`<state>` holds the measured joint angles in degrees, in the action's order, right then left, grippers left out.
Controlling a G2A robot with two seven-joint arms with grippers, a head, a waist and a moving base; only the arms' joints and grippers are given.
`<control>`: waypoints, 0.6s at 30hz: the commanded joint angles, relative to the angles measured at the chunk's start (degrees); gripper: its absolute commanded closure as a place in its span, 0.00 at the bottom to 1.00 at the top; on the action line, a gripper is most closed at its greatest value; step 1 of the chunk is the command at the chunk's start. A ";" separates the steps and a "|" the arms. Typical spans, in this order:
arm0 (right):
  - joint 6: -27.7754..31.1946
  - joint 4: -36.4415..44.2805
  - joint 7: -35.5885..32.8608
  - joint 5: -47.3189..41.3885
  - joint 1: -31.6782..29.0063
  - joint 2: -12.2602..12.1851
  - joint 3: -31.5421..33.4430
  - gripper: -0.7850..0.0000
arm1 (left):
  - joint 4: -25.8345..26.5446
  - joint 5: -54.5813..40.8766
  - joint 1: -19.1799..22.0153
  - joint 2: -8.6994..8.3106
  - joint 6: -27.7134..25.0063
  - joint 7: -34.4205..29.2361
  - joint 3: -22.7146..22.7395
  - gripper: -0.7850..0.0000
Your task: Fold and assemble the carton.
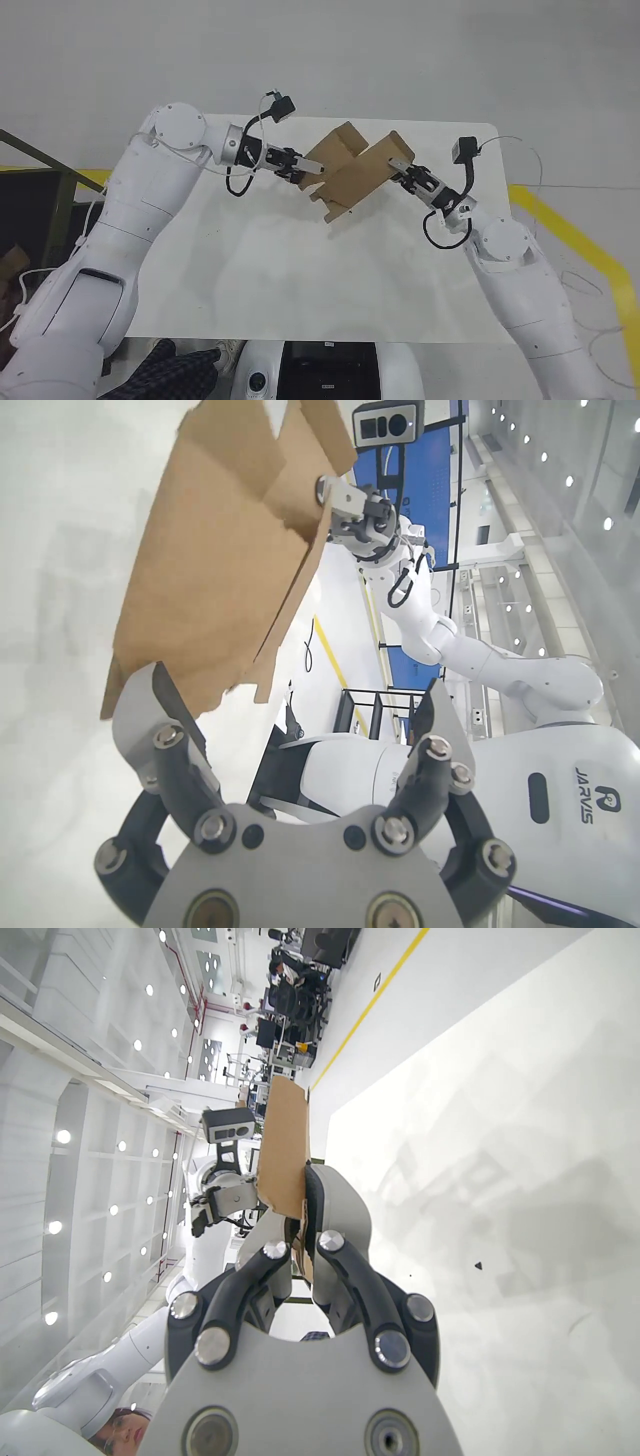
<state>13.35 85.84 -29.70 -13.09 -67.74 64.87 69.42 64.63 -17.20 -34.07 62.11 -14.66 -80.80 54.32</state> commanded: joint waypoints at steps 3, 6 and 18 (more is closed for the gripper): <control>-0.37 2.42 3.07 0.19 -2.20 -0.06 1.41 1.00 | 0.59 -0.10 -1.49 -0.59 0.78 0.01 1.23 0.00; -0.24 3.45 5.21 0.54 -3.42 -0.03 2.12 1.00 | 1.04 0.27 -2.36 -0.95 1.44 0.31 1.91 0.00; 1.04 5.50 9.68 -0.54 -6.20 0.59 2.35 1.00 | 0.47 -3.42 -3.47 -0.70 1.53 0.41 1.53 0.00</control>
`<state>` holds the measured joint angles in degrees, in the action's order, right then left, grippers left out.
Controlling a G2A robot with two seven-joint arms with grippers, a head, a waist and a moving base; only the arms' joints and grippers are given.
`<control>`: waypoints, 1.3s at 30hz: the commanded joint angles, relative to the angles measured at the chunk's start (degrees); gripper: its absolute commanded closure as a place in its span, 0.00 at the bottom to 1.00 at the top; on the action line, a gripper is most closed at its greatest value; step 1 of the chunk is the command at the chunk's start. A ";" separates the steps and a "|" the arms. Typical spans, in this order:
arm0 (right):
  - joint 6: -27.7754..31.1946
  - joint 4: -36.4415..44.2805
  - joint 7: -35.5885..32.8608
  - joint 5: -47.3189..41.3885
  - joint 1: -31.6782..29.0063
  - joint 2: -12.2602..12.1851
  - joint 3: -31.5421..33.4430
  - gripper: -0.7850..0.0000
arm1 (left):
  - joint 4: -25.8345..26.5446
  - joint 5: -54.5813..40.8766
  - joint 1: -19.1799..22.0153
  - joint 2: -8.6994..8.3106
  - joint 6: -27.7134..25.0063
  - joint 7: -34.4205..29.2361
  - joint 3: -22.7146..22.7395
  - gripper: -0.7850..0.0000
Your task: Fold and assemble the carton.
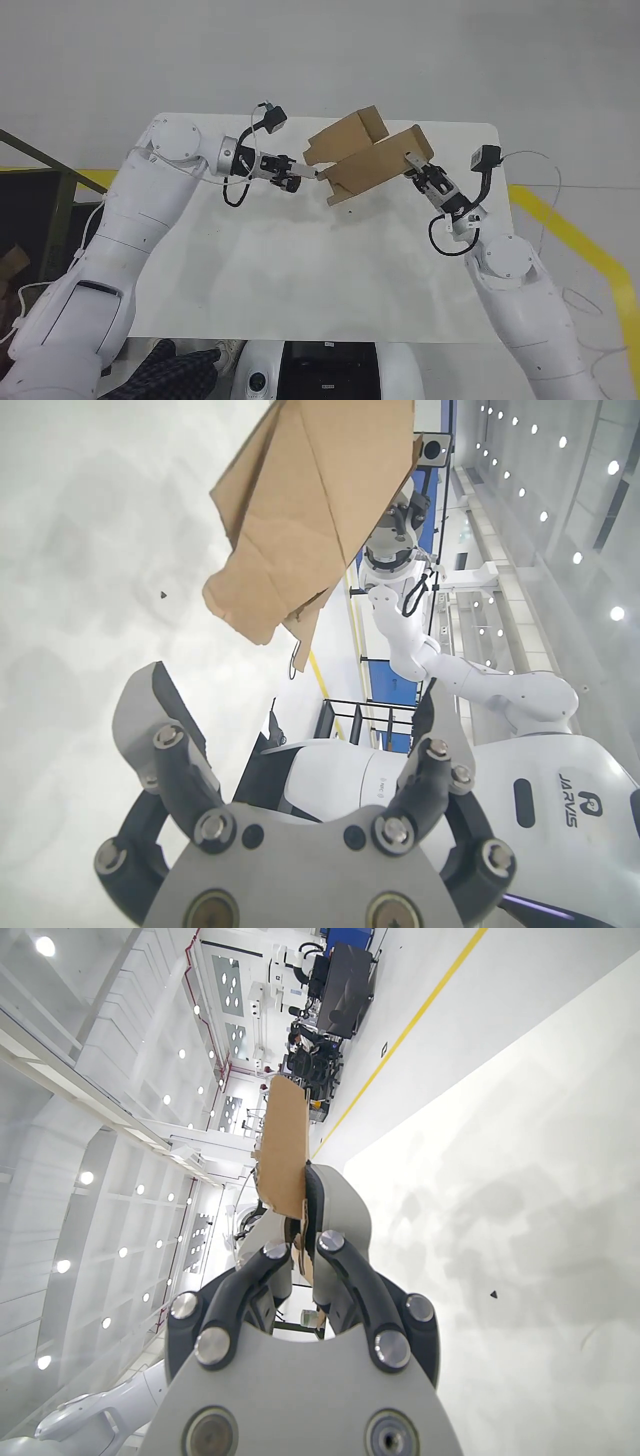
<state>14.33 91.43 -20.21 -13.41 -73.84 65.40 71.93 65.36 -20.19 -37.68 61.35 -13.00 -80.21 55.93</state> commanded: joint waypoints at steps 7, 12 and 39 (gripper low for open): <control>1.36 -0.07 0.57 -1.82 -0.95 0.63 -1.42 1.00 | -2.14 -1.69 1.02 0.56 -1.56 1.59 -0.48 0.00; 2.08 0.87 3.43 -3.07 -2.54 1.12 -2.13 1.00 | -2.75 -2.70 0.80 0.76 -2.70 3.30 -0.30 0.00; -0.66 9.47 14.25 0.69 -12.50 1.83 -0.99 1.00 | -3.36 -6.01 -0.44 0.77 -5.01 6.35 1.78 0.00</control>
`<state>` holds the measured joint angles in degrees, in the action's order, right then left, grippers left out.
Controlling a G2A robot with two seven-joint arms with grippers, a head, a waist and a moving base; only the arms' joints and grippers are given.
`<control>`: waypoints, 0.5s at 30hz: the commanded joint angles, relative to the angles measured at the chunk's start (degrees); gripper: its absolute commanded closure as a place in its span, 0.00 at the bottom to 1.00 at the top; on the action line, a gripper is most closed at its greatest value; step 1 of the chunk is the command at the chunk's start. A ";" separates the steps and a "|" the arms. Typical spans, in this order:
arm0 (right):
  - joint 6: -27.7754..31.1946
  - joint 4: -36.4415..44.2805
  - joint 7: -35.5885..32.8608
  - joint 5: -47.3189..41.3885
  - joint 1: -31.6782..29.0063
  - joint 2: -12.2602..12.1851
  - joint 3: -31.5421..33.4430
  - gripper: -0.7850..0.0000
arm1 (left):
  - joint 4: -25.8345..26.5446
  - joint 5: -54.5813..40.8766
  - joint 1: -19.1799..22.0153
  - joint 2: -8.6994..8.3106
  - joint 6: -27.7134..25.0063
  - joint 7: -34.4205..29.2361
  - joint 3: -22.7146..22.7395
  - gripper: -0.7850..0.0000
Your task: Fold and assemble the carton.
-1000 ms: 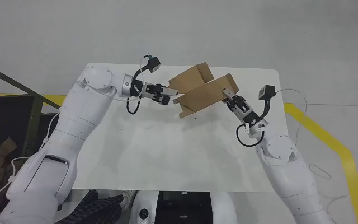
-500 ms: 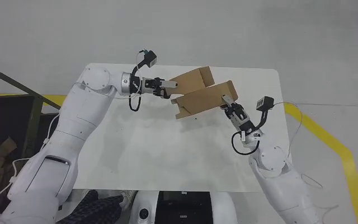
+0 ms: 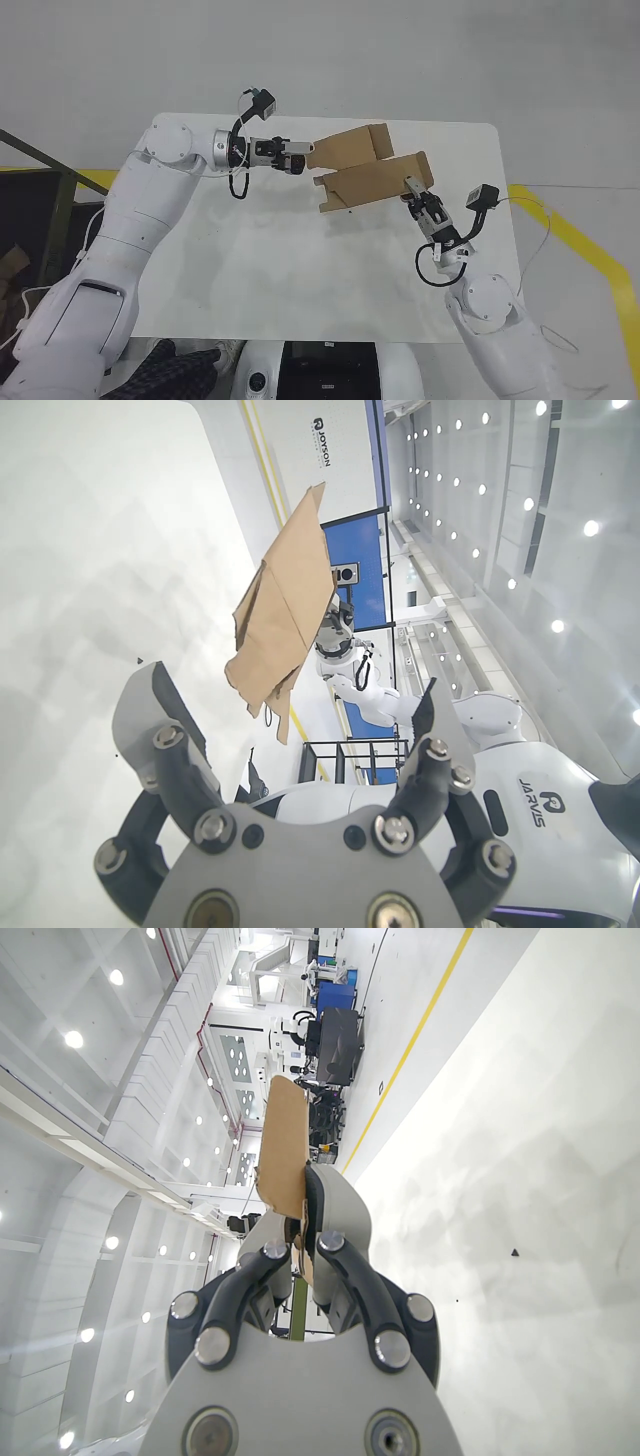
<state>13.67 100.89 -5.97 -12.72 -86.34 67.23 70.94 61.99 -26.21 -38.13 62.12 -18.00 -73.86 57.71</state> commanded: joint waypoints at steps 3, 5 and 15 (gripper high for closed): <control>0.00 0.00 0.00 0.00 0.00 0.00 0.00 1.00 | 0.00 0.00 0.00 0.00 0.00 0.00 0.00 0.00; 0.00 0.00 0.00 0.00 0.00 0.00 0.00 1.00 | 0.00 0.00 0.00 0.00 0.00 0.00 0.00 0.00; 2.09 -1.80 1.17 0.60 0.05 0.60 -0.37 1.00 | -0.72 -6.12 -4.09 0.11 0.90 2.83 1.63 0.00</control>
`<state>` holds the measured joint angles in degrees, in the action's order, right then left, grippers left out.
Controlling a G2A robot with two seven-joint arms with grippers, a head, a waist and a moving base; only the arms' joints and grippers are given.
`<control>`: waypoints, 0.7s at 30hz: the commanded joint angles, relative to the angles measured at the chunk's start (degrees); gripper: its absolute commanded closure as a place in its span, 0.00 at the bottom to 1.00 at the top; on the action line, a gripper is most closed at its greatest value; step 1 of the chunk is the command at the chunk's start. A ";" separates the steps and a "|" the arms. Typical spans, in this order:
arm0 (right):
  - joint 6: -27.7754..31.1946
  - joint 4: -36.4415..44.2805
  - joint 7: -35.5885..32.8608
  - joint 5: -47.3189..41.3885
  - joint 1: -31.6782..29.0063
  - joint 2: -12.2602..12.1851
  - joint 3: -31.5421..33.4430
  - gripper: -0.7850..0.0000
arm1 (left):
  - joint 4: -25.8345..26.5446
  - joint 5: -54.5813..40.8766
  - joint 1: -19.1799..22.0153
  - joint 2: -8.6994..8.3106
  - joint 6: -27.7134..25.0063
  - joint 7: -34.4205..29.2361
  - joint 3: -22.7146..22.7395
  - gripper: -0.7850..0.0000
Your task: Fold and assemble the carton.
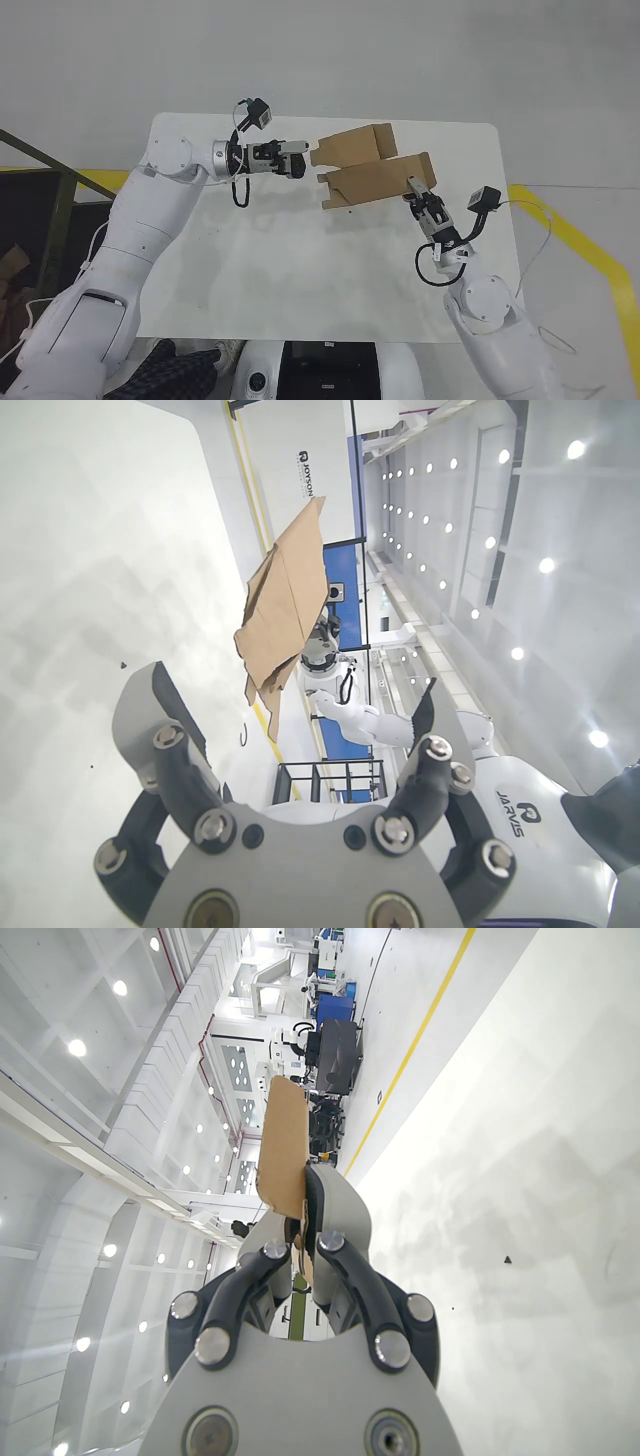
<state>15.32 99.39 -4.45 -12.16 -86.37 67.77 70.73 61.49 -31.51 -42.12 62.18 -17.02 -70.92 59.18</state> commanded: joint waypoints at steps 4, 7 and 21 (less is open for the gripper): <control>1.74 -1.15 -0.78 0.39 0.39 0.37 -0.98 1.00 | -1.20 -3.44 0.03 0.32 -0.34 -1.54 0.39 0.00; 2.43 -1.68 -0.96 -0.04 0.63 0.64 -1.58 1.00 | -2.13 -4.02 0.52 0.60 -0.37 -1.88 0.12 0.00; 2.41 -3.44 0.91 0.41 1.46 1.60 -2.16 1.00 | -5.00 -8.19 1.83 2.20 -1.74 -3.53 -1.29 0.00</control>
<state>17.77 96.03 -3.73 -12.09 -84.92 69.34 68.53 56.65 -39.52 -40.35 64.32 -18.66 -74.36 57.90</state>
